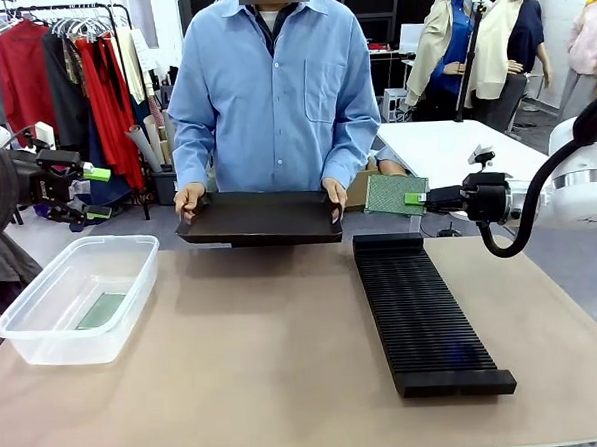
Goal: Sort PCBs into racks and boxes based on the side picked up.
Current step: If the short side of the Blank PCB is picked up, insert it into the PCB Rack ; if the long side is picked up, place it in the Organizing box.
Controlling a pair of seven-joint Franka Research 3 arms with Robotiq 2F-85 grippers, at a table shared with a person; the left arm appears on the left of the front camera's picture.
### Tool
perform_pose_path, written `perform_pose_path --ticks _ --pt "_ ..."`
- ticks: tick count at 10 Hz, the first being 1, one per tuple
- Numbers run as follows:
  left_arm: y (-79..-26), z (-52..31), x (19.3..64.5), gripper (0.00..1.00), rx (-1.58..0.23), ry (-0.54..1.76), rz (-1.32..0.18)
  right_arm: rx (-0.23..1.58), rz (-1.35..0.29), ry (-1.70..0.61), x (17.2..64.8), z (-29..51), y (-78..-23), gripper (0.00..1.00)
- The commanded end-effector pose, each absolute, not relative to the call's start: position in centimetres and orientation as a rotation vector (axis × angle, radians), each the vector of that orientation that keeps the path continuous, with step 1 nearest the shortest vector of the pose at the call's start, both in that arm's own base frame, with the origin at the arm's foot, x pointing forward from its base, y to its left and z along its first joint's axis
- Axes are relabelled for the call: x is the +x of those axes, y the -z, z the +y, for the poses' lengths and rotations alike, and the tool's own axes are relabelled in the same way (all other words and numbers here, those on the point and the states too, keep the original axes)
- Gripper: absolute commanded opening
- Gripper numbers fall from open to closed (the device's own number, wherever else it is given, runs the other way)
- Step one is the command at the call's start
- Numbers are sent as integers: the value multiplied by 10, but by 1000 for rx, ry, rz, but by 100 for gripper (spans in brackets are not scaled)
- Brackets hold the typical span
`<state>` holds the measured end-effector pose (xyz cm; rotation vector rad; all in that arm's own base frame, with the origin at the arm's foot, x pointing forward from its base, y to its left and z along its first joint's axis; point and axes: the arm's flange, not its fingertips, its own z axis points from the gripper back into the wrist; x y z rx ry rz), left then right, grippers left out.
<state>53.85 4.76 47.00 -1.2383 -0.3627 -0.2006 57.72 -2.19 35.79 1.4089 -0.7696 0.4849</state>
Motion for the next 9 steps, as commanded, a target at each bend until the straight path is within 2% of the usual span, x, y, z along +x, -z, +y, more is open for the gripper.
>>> perform_pose_path --ticks 1,4,5,9 --pt "-472 48 539 100 -1236 196 -360 1410 -780 -484 578 -23 -362 0" --pt "-472 48 539 100 -1236 196 -360 1409 -770 -485 577 -22 -358 0" --pt "-472 48 539 100 -1236 196 -360 1355 -777 -592 578 -23 -356 0" --pt "-472 48 539 100 -1236 196 -360 1255 -746 -785 584 -33 -342 0"
